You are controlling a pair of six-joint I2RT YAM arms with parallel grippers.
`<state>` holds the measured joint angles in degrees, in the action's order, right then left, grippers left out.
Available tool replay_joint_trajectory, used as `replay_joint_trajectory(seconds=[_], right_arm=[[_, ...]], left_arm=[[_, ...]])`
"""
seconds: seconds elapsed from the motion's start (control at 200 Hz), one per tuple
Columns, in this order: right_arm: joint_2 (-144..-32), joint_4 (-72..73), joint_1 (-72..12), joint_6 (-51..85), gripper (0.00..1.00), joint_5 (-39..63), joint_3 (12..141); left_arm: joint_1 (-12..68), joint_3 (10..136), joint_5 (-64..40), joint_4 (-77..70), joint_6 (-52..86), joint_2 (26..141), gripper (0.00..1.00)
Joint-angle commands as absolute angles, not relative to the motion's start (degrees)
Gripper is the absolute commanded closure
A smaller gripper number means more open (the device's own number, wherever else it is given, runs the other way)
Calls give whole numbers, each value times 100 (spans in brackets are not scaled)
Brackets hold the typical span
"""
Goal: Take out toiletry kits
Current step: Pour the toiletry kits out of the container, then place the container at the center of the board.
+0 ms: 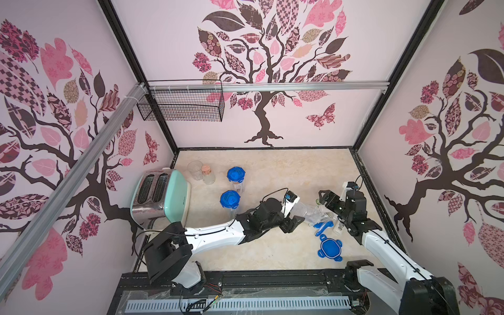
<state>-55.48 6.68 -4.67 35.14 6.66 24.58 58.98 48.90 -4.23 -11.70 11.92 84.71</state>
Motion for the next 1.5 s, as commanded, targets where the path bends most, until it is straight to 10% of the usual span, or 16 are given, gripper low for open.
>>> replay_joint_trajectory(seconds=[0.0,0.99,1.496], right_arm=[[-5500,677,-436,3524,8,635,2446],[-5274,816,-431,3577,8,336,2272],[-5314,801,-433,3586,7,439,2286]], left_arm=[[5607,4716,-517,-1347,1340,8211,100],[4333,8167,-2306,-3955,4850,13194,100],[4333,7788,-2196,-2949,4878,12956,52]])
